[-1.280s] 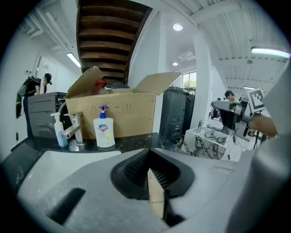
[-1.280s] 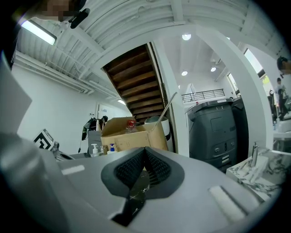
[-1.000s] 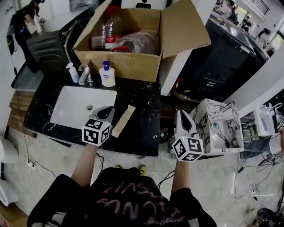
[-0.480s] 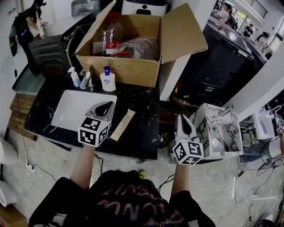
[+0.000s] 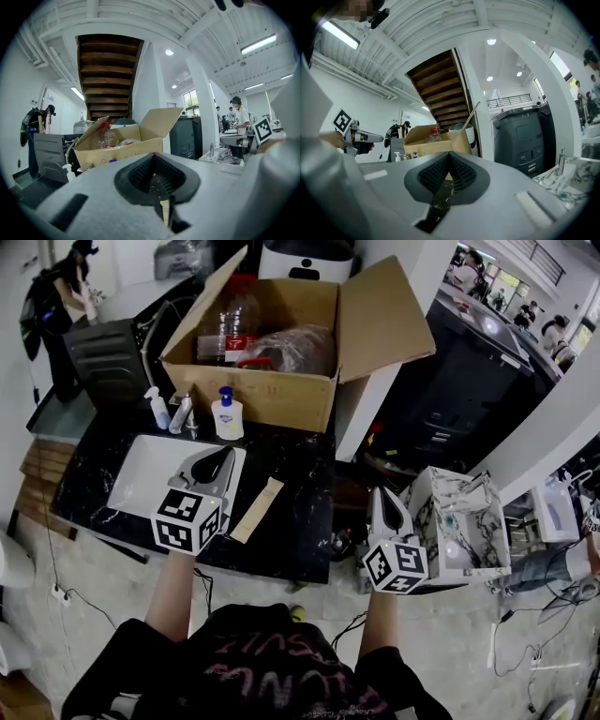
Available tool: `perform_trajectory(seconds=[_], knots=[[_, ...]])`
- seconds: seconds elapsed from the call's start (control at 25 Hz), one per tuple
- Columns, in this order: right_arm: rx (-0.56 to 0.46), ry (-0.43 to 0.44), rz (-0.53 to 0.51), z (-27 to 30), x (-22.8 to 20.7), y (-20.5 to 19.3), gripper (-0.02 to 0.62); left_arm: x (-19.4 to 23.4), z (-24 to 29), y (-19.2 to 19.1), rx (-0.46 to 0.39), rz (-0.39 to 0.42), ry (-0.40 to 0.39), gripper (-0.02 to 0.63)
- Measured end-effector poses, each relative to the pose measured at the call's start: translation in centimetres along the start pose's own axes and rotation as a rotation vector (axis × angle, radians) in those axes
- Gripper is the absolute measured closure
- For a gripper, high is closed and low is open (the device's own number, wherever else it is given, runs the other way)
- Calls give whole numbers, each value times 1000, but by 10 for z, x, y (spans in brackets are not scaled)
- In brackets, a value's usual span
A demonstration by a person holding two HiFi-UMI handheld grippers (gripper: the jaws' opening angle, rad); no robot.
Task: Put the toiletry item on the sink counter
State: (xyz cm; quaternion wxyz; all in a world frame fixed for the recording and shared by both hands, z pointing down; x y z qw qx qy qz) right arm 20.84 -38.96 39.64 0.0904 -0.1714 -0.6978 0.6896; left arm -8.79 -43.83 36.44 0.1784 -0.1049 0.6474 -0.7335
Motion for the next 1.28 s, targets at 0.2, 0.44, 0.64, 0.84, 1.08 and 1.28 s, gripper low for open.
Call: perform_trajectory(seconds=[0.2,0.44,0.64,0.84,1.08,1.28], knots=[[-3,-9,-12,-1,-1,5,584,2,-2,2,-9,-7,10,607],[-1,2,-57,-1,3,11,584,1,-2,8,-27,-14,5,607],[4,3,-55,-1,4,11,584,-1,-4,9,-36,-23,-7,607],[4,2,-51,-1,5,10,584,2,-7,12,-52,-29,3,607],[0,4,-54,-2,6,12,584,3,-9,14,-61,-31,2,607],[-7,0,-58,-2,4,14,584,1,-9,16,-66,-20,-3,607]])
Point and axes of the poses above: the fingertips, and each gripper's own axes: z forward along the fingers, x to its left, y out of its top, the point moved 2 cm from there along -z, backward along the fingers, and after that the axes turned 8 degrees about y, right-handed, at the moved point
